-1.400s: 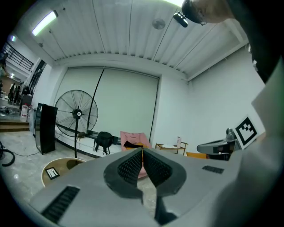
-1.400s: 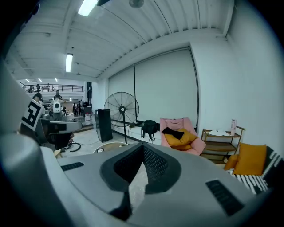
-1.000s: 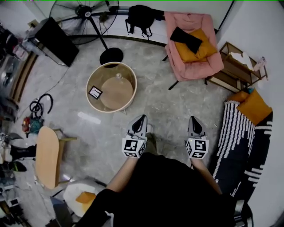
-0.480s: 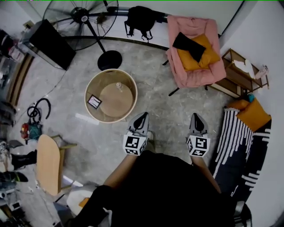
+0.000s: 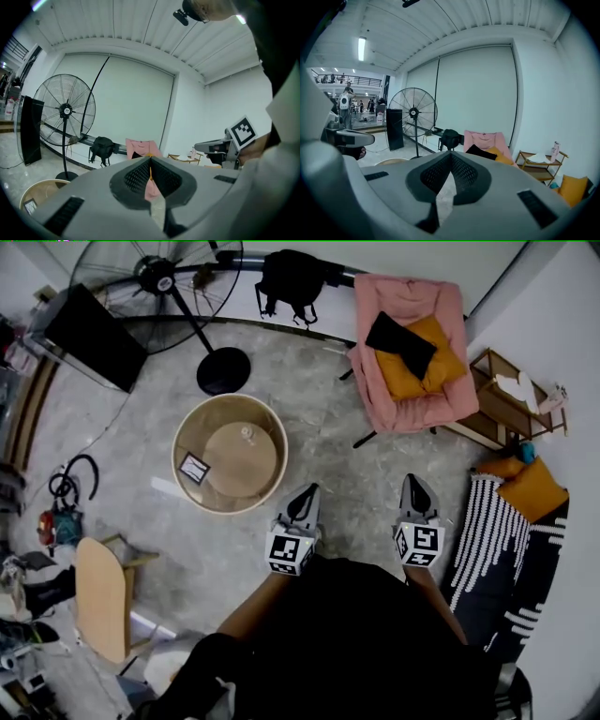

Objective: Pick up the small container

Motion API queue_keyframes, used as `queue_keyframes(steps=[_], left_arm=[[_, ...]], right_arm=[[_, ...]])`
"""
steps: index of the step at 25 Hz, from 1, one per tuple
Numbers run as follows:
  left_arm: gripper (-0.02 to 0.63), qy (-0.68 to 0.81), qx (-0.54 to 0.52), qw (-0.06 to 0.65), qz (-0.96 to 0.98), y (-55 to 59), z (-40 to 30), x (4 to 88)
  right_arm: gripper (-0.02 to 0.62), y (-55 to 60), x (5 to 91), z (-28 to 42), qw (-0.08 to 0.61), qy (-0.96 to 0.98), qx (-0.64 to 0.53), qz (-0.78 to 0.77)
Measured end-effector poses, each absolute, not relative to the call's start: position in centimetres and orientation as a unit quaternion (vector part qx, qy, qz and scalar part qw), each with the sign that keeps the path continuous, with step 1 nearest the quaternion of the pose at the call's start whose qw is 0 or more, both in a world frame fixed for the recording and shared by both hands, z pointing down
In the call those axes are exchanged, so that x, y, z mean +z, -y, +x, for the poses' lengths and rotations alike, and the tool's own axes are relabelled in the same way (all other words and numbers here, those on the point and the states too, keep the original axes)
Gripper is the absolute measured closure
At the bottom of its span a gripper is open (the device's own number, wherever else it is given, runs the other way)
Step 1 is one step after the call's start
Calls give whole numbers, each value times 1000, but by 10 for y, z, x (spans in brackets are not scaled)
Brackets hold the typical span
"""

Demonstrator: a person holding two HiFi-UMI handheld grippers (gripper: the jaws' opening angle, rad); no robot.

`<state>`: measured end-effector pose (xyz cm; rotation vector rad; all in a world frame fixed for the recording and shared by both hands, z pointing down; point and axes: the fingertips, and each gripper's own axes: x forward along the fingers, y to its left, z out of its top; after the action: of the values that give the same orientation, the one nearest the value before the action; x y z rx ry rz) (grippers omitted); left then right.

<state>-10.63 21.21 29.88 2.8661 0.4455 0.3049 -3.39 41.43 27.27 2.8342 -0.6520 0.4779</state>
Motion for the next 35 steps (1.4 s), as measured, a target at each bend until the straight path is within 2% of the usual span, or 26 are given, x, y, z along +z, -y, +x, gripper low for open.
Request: queue_keyframes(steps=[7, 15, 21, 27, 35], left_arm=[[581, -137, 106, 121, 977, -179, -67, 299], [581, -92, 112, 122, 982, -144, -61, 301], [581, -17, 128, 132, 983, -99, -58, 321], [581, 81, 118, 109, 984, -82, -25, 329], [581, 189, 118, 131, 966, -74, 24, 324]], right_arm=[[574, -373, 274, 20, 91, 234, 162, 954], [574, -332, 275, 62, 90, 271, 155, 946], [574, -281, 283, 102, 96, 325, 159, 927], [574, -229, 299, 157, 88, 449, 130, 880], [574, -179, 286, 230, 98, 552, 121, 819]])
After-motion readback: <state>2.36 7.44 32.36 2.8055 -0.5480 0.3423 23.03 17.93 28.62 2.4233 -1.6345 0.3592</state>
